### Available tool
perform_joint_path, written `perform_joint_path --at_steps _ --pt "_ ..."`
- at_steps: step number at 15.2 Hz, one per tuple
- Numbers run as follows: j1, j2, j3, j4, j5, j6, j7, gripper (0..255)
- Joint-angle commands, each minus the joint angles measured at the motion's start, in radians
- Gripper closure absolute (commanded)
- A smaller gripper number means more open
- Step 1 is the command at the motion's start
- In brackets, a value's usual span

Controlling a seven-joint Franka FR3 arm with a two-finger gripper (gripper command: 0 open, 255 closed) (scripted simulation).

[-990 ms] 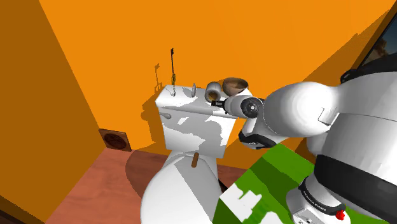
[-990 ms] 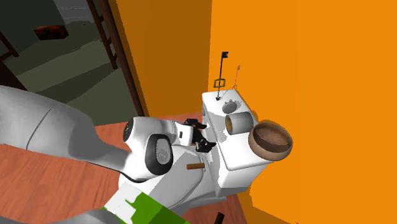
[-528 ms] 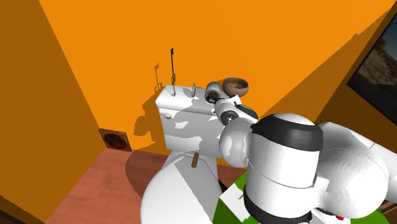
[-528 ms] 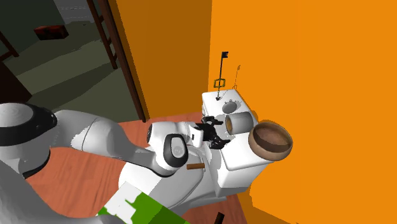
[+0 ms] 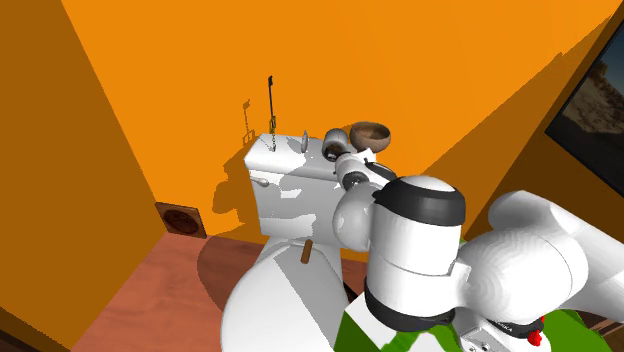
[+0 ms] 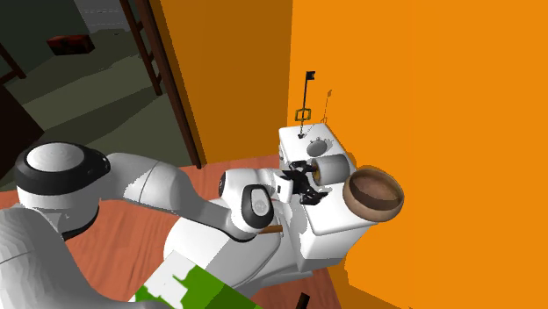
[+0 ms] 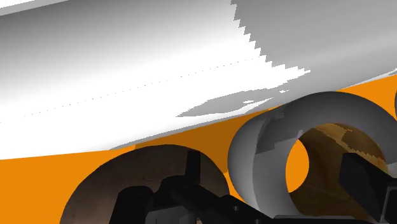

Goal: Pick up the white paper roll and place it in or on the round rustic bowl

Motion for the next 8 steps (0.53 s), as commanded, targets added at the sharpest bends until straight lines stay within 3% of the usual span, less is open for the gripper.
perform_joint_path --at_steps 1,7,8 --pt "-0.017 -0.003 0.003 0.012 -0.003 0.005 0.000 0" --pt "-0.017 -0.003 0.003 0.011 -0.003 0.005 0.000 0" --pt "-0.017 -0.003 0.003 0.011 -0.003 0.005 0.000 255"
